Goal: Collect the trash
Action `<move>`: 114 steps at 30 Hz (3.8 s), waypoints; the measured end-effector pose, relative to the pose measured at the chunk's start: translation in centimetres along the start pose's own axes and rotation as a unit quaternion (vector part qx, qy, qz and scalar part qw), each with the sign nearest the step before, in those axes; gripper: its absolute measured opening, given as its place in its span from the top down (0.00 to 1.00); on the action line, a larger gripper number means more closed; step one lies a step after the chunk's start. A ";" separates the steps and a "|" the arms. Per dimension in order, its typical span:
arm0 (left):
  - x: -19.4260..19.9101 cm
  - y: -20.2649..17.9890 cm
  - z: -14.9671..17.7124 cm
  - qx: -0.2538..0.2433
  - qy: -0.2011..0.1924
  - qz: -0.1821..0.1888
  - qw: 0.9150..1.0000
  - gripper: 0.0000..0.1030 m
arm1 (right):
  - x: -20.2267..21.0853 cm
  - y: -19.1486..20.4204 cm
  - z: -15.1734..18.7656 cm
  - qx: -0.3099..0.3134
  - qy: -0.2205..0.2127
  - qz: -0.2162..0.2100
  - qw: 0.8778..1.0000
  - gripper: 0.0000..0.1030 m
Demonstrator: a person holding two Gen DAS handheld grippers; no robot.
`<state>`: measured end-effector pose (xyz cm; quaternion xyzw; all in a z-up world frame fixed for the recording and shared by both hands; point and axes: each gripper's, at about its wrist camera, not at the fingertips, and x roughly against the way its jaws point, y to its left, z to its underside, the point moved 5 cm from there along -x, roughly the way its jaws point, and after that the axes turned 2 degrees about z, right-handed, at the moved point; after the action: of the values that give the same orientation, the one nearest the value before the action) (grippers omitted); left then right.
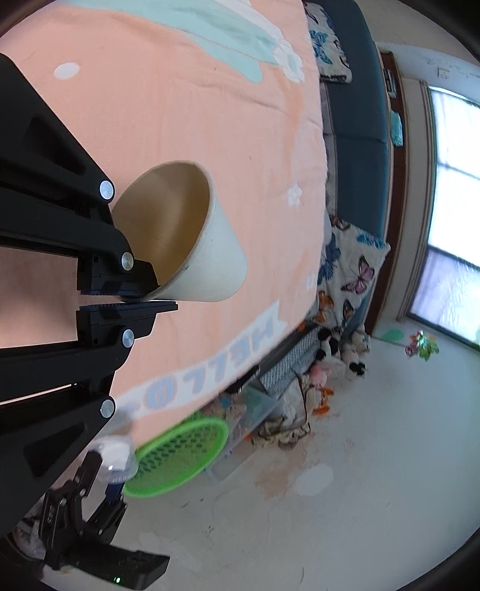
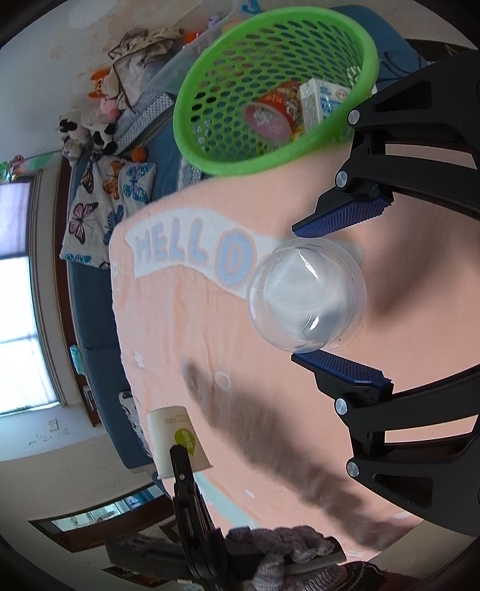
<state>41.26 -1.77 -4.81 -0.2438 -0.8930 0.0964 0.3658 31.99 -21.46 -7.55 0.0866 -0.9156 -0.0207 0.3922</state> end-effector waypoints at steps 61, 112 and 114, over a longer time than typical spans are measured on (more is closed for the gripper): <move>-15.2 -31.1 0.8 -0.172 0.107 0.122 0.972 0.94 | 6.8 -23.4 1.8 -0.133 -0.026 0.148 0.980 0.33; 4.6 -17.8 4.6 -0.129 -0.035 -0.047 0.990 0.07 | 11.5 -8.6 3.9 -0.063 -0.052 0.119 0.990 0.08; 5.6 -17.4 4.9 -0.131 -0.044 -0.053 0.989 0.07 | 11.7 -7.9 4.2 -0.059 -0.053 0.121 0.990 0.08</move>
<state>28.02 -13.91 1.16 -0.2371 -0.9249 -0.0305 0.2956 22.18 -31.42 -2.94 -0.0491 -0.9359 -0.0320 0.3472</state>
